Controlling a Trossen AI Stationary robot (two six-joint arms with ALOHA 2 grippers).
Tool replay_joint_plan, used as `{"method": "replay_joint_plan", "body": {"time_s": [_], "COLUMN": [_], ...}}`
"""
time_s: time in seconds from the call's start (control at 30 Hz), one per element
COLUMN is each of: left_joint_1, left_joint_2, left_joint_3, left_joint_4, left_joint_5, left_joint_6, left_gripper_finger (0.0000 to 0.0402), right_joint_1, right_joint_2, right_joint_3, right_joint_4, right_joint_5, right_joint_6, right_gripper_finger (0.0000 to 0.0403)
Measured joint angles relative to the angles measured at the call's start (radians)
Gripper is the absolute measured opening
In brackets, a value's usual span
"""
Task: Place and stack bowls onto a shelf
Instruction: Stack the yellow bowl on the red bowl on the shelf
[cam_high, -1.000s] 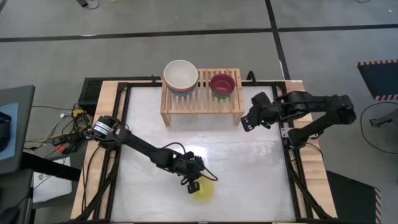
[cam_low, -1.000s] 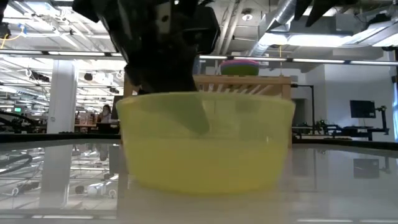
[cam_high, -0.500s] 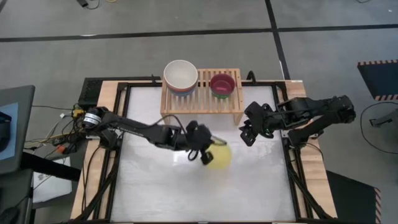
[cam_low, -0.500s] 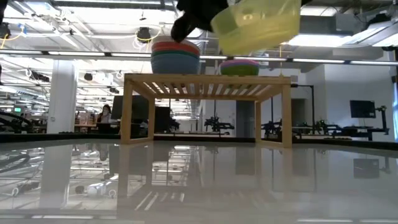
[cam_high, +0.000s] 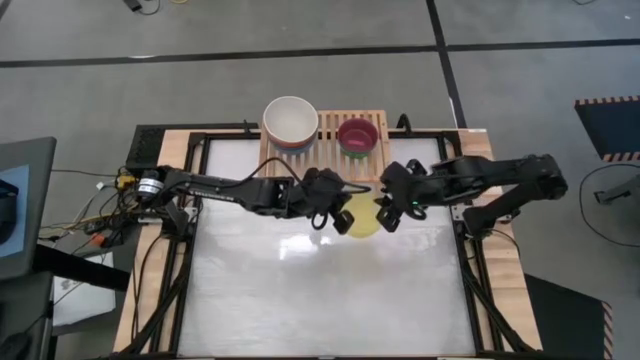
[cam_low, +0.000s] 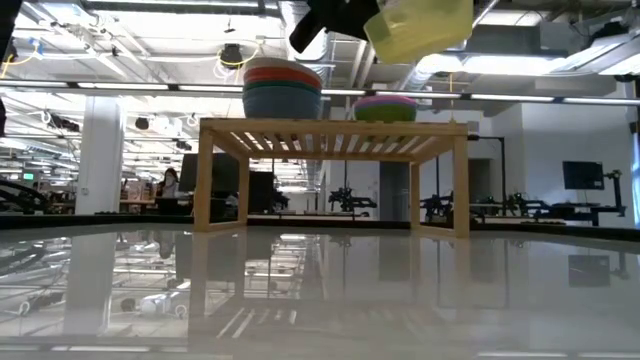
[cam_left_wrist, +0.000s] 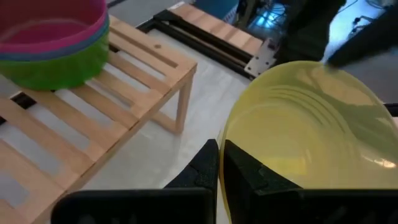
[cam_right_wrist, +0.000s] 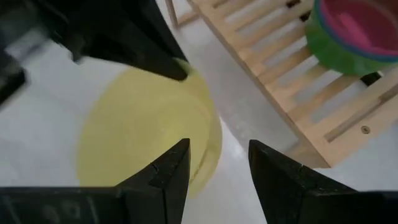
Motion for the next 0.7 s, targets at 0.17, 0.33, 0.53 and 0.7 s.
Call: {"method": "replay_joint_plan", "body": {"time_s": [0.17,0.33,0.53,0.7], "left_joint_1": [0.019,0.02,0.018,0.008], "left_joint_2": [0.0,0.0,0.0,-0.009], "left_joint_3": [0.0,0.0,0.0,-0.002], "left_joint_4": [-0.009,-0.095,-0.072,0.0], "left_joint_5": [0.0,-0.049,-0.05,-0.015], "left_joint_6": [-0.012,-0.012,0.084,0.224], "left_gripper_finger": [0.0,0.0,0.0,0.0], "right_joint_1": [-0.037,-0.059,-0.069,-0.072], "right_joint_2": [0.075,0.112,0.114,0.102], "right_joint_3": [-0.001,-0.001,-0.001,-0.001], "right_joint_4": [-0.017,-0.054,-0.047,-0.075], "right_joint_5": [-0.032,-0.056,-0.12,-0.157], "right_joint_6": [-0.048,-0.037,-0.076,-0.094], "right_gripper_finger": [0.0188,0.0173,0.0093,0.0018]}}
